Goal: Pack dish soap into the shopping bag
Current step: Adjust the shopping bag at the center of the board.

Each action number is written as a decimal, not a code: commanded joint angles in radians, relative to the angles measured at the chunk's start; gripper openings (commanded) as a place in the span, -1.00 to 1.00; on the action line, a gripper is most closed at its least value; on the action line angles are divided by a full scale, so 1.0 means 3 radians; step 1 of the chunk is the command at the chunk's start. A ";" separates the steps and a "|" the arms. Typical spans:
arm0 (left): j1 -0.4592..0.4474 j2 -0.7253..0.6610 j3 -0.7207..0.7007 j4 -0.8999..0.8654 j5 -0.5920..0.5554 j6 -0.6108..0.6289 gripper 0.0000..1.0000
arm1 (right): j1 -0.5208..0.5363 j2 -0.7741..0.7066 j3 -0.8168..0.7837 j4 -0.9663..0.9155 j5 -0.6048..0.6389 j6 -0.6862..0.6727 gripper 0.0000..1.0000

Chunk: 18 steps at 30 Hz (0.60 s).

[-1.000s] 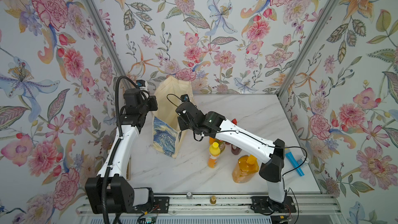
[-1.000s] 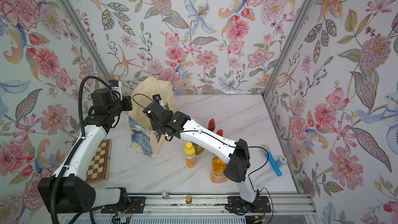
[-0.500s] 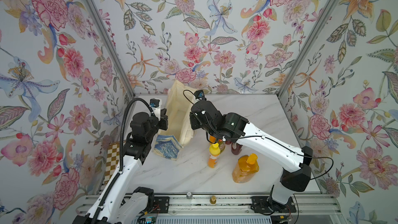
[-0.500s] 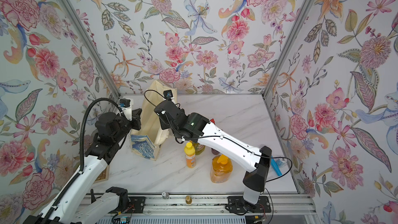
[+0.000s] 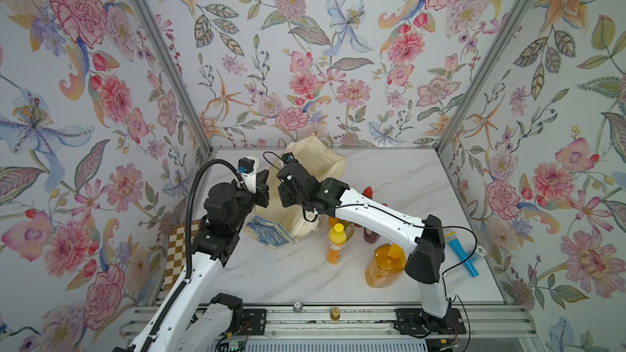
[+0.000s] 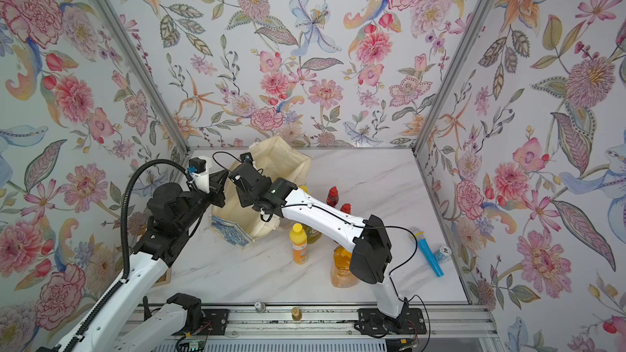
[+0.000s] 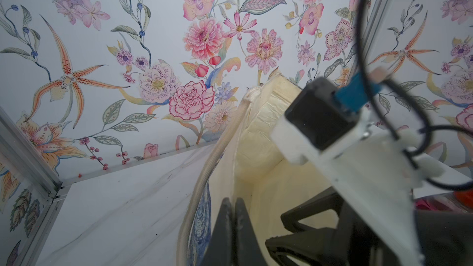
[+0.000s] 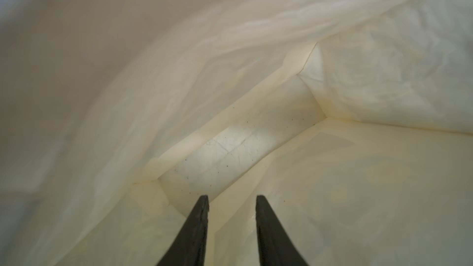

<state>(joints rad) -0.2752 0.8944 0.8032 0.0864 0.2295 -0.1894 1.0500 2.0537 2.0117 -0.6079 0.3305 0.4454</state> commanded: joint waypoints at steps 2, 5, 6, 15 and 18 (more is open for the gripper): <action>-0.0028 -0.0038 0.0035 0.0191 0.0006 -0.0059 -1.00 | -0.0123 0.0217 0.0141 -0.0037 -0.0383 0.0128 -0.22; -0.0033 -0.0047 0.0066 0.0244 -0.0138 -0.0041 -1.00 | -0.0182 0.0300 0.0095 -0.0152 -0.0457 0.0184 -0.15; -0.0036 -0.0047 0.0077 0.0280 -0.0215 -0.0027 -1.00 | -0.0200 0.0308 0.0051 -0.0177 -0.0471 0.0193 -0.14; -0.0033 0.0091 0.0292 0.0578 -0.1019 0.0190 -1.00 | -0.0240 0.0272 -0.0342 -0.0465 -0.0469 0.0190 -0.11; -0.0029 0.0143 0.0385 0.0619 -0.1184 0.0309 -1.00 | -0.0252 0.0290 -0.0394 -0.0634 -0.0437 0.0172 -0.09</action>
<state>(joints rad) -0.2764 0.9371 0.8516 0.1593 -0.0189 -0.1516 0.9802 2.1544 1.9141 -0.7002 0.1940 0.4942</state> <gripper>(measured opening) 0.057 0.455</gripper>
